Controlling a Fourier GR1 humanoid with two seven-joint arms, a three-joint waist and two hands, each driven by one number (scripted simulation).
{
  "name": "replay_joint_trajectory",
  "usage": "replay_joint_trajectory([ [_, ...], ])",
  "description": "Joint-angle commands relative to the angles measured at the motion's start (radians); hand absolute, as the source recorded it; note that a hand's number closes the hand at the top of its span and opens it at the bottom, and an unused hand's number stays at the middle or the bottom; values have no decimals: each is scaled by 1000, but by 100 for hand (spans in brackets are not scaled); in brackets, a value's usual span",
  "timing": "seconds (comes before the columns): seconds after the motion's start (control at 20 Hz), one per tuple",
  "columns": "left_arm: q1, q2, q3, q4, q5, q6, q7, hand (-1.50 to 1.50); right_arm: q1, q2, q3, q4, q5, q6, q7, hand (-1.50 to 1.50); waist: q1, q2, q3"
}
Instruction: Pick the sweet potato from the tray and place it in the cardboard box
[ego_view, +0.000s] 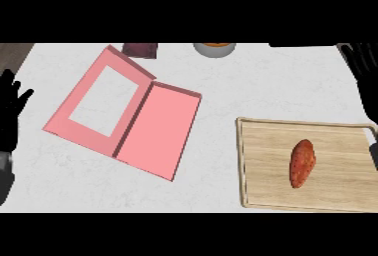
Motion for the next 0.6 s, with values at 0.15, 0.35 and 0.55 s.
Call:
replay_joint_trajectory([
  [0.15, 75, 56, -33, 53, -111, -43, -58, 0, 295, 53, -58, -40, -107, 130, -107, -150, 3, -4, -2],
  [0.35, 100, 46, -83, 45, -128, -59, -56, 0, 304, -264, 100, -33, 325, 181, -164, -150, 4, 11, -20],
  [0.55, 166, 34, -76, 83, -130, -76, -117, 0, 569, -11, 33, 106, 171, 158, -515, -150, -1, -2, 1],
])
